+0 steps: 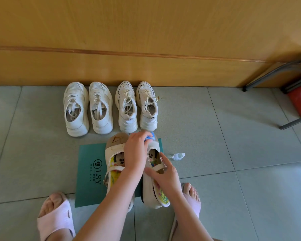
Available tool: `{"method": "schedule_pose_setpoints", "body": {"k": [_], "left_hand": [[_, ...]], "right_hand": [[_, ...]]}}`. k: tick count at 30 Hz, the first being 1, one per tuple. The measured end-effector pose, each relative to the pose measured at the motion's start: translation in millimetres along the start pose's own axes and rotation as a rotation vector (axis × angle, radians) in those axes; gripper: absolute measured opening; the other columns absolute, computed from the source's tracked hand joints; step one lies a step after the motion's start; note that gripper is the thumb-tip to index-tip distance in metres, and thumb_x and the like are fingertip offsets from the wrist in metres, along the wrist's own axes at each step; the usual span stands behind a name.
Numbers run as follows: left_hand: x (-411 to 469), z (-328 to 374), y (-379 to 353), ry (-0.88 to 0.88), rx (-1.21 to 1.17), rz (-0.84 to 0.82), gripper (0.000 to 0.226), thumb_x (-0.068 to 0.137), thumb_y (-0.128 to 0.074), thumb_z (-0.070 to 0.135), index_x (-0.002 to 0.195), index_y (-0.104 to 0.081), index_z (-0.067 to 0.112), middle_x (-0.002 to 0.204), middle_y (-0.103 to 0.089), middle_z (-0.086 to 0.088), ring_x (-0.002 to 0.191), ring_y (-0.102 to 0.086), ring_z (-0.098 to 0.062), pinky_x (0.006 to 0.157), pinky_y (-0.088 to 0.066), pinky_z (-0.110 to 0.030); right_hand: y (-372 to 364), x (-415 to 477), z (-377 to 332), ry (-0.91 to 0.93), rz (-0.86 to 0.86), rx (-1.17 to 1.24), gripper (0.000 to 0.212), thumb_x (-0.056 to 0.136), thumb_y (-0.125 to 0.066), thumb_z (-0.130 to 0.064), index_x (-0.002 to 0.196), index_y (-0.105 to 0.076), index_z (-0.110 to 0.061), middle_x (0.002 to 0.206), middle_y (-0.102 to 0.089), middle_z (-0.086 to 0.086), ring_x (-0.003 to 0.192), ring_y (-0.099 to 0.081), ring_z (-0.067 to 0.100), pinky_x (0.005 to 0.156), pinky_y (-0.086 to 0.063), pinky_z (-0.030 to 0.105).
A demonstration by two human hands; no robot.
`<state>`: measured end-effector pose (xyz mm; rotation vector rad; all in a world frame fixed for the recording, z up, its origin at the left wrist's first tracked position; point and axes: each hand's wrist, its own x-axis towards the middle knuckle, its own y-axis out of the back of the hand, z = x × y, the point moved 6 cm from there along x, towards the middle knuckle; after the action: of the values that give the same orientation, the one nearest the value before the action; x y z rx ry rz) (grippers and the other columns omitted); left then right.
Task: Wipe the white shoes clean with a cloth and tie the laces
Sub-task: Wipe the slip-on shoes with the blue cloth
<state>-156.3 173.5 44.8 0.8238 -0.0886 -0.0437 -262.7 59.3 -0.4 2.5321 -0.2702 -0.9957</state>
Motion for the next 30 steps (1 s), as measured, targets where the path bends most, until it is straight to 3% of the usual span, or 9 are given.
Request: {"method": "schedule_pose_setpoints", "body": {"k": [4, 8, 11, 15, 19, 22, 24, 26, 30], "left_hand": [[-15.0, -2.9, 1.2, -0.101, 0.064, 0.050, 0.016, 0.072, -0.080, 0.015, 0.086, -0.072, 0.020, 0.078, -0.069, 0.005, 0.073, -0.064, -0.014, 0.059, -0.038, -0.013], [-30.4, -6.9, 4.1, 0.053, -0.044, -0.002, 0.008, 0.085, -0.068, 0.026, 0.093, -0.069, 0.025, 0.084, -0.067, 0.010, 0.078, -0.058, -0.010, 0.060, -0.037, -0.017], [-42.9, -8.8, 2.6, 0.139, -0.217, -0.051, 0.009, 0.087, -0.063, 0.030, 0.095, -0.066, 0.027, 0.087, -0.067, 0.013, 0.080, -0.059, -0.006, 0.064, -0.046, -0.020], [-45.5, -19.9, 16.1, 0.279, -0.412, 0.051, 0.007, 0.086, -0.066, 0.025, 0.093, -0.066, 0.024, 0.086, -0.067, 0.015, 0.082, -0.062, -0.003, 0.070, -0.051, -0.022], [1.0, -18.5, 26.4, 0.266, -0.392, 0.132, 0.005, 0.087, -0.065, 0.022, 0.092, -0.066, 0.020, 0.085, -0.064, 0.011, 0.078, -0.059, -0.007, 0.064, -0.043, -0.013], [43.7, -12.4, 14.6, 0.175, -0.331, 0.034, 0.008, 0.088, -0.063, 0.023, 0.095, -0.066, 0.020, 0.091, -0.065, 0.011, 0.083, -0.059, -0.008, 0.067, -0.047, -0.020], [55.8, -11.9, -4.7, 0.103, -0.198, -0.141, 0.008, 0.088, -0.062, 0.026, 0.095, -0.065, 0.024, 0.092, -0.068, 0.006, 0.084, -0.061, -0.013, 0.068, -0.050, -0.031], [54.0, -13.3, -20.0, 0.066, -0.131, -0.300, 0.008, 0.089, -0.061, 0.028, 0.094, -0.066, 0.026, 0.092, -0.067, 0.004, 0.083, -0.060, -0.016, 0.067, -0.046, -0.031], [51.9, -21.0, -19.6, 0.040, -0.146, -0.322, 0.008, 0.089, -0.060, 0.030, 0.094, -0.066, 0.028, 0.094, -0.068, 0.003, 0.081, -0.059, -0.014, 0.066, -0.045, -0.030]], "right_hand": [[-2.4, -2.1, -3.3, 0.010, 0.024, -0.100, 0.091, 0.057, -0.069, -0.070, 0.138, -0.030, -0.050, 0.118, -0.060, -0.017, 0.106, -0.058, 0.007, 0.086, -0.051, 0.036], [-0.2, -3.8, -5.8, 0.030, 0.047, -0.128, 0.088, 0.060, -0.068, -0.069, 0.138, -0.033, -0.048, 0.121, -0.060, -0.016, 0.108, -0.057, 0.006, 0.087, -0.050, 0.035], [1.8, -4.2, -5.3, 0.037, 0.042, -0.084, 0.089, 0.056, -0.066, -0.073, 0.136, -0.036, -0.048, 0.116, -0.062, -0.016, 0.103, -0.059, 0.005, 0.086, -0.052, 0.034], [3.2, -4.4, -3.9, 0.035, 0.017, -0.043, 0.084, 0.063, -0.073, -0.061, 0.137, -0.036, -0.048, 0.116, -0.061, -0.017, 0.102, -0.059, 0.004, 0.084, -0.050, 0.029], [4.2, -4.6, -2.2, 0.025, -0.020, 0.003, 0.081, 0.068, -0.075, -0.054, 0.138, -0.034, -0.048, 0.121, -0.059, -0.015, 0.102, -0.059, 0.005, 0.079, -0.051, 0.025], [4.8, -5.0, -2.2, 0.027, -0.030, 0.023, 0.081, 0.069, -0.075, -0.052, 0.138, -0.034, -0.048, 0.120, -0.059, -0.015, 0.100, -0.059, 0.003, 0.078, -0.050, 0.023], [5.9, -5.6, -1.6, 0.023, -0.027, 0.039, 0.080, 0.069, -0.075, -0.052, 0.138, -0.035, -0.048, 0.120, -0.059, -0.016, 0.101, -0.059, 0.002, 0.079, -0.050, 0.024], [6.6, -5.6, -1.1, 0.023, -0.025, 0.052, 0.078, 0.069, -0.075, -0.050, 0.137, -0.036, -0.047, 0.121, -0.058, -0.017, 0.103, -0.057, 0.002, 0.079, -0.048, 0.023], [6.4, -4.2, -1.0, 0.023, -0.015, 0.045, 0.073, 0.070, -0.075, -0.049, 0.133, -0.038, -0.051, 0.116, -0.059, -0.020, 0.099, -0.058, -0.001, 0.080, -0.051, 0.025]]}}
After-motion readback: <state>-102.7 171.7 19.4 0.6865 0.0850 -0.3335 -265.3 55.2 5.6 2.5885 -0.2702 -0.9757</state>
